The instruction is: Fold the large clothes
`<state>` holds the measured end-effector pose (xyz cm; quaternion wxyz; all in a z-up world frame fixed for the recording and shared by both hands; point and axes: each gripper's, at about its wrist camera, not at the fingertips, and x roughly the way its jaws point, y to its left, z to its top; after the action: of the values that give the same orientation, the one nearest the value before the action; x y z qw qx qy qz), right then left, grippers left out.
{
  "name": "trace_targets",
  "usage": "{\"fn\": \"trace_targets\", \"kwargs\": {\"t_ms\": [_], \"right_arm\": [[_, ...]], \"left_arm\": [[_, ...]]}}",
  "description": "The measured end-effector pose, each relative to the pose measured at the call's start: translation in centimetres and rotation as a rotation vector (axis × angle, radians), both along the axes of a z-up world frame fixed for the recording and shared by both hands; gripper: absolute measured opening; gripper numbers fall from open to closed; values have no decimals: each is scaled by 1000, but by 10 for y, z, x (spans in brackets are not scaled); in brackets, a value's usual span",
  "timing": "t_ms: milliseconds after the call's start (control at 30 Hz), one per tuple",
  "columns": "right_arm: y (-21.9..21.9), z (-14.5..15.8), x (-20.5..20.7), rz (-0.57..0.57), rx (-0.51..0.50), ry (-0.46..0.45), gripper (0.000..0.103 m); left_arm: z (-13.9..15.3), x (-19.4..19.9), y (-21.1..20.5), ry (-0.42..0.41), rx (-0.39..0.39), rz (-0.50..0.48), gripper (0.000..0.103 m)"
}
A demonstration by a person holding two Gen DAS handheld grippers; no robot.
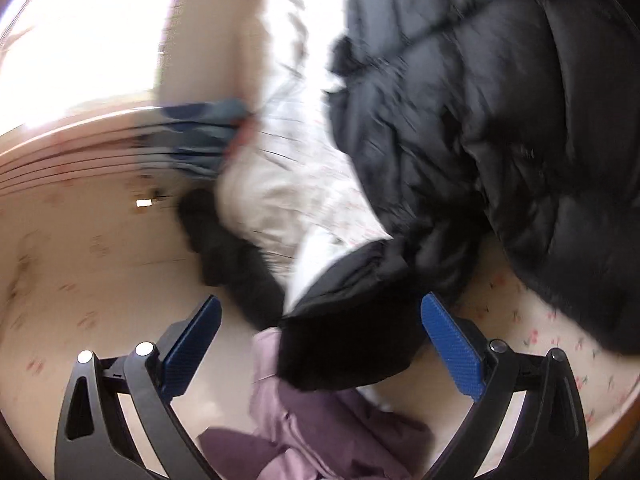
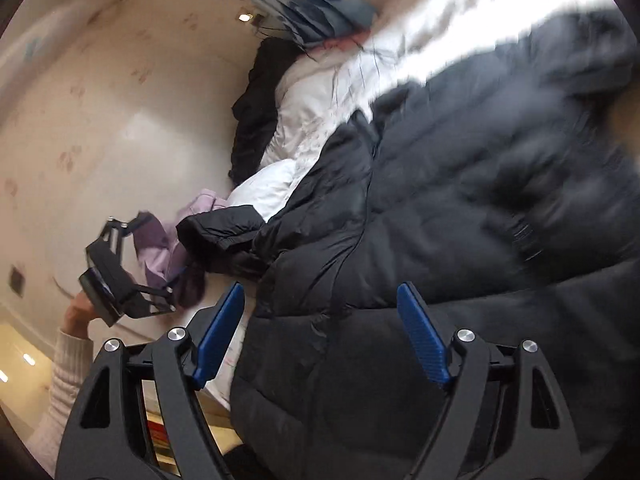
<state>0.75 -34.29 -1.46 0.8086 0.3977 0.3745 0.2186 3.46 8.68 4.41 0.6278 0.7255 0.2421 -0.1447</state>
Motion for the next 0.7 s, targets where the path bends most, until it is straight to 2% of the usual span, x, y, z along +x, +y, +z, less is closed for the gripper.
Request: {"fn": "trace_targets", "kwargs": {"t_ms": [33,67,133,200,267,333,400,433,467,500,600,633,667,700], "right_arm": [[2,-8,-3,-1,13,27,75],[4,-17,0,2,28,64,75],[3,-25,-2,4,25,78,75],[-3,-21,-11,-14,-21,62,75],[-12,-34,-15,-40,-26,69,75],[-16,-47,-15,-54,-9,89,75],[-17,-54,-15,-67,-6,102,75],[-18,-56,-15,-70,1,104,75],[-17,-58,-15,-74,3,107,75],[-17,-59,-15,-79,0,108,75],[-15,-62,-17,-81,-14,113,75],[-15,-63,-18,-81,-18,116,76],[-13,-64,-18,-81,-21,120,76],[-11,-66,-16,-81,-25,123,76]], "left_arm": [[-5,12,0,45,27,3,96],[-12,25,1,60,60,9,96],[-24,46,-1,77,76,52,94],[-27,79,-8,194,-5,189,79],[-30,106,-1,278,-123,341,8],[-25,123,9,199,-188,399,6],[7,129,20,143,-367,453,3],[34,131,32,96,-495,484,3],[77,132,53,52,-715,539,3],[102,131,70,15,-850,574,3],[181,112,156,-100,-1324,700,3],[191,107,175,-121,-1394,725,2],[195,103,189,-106,-1438,729,2],[193,96,193,-17,-1452,675,2]]}}
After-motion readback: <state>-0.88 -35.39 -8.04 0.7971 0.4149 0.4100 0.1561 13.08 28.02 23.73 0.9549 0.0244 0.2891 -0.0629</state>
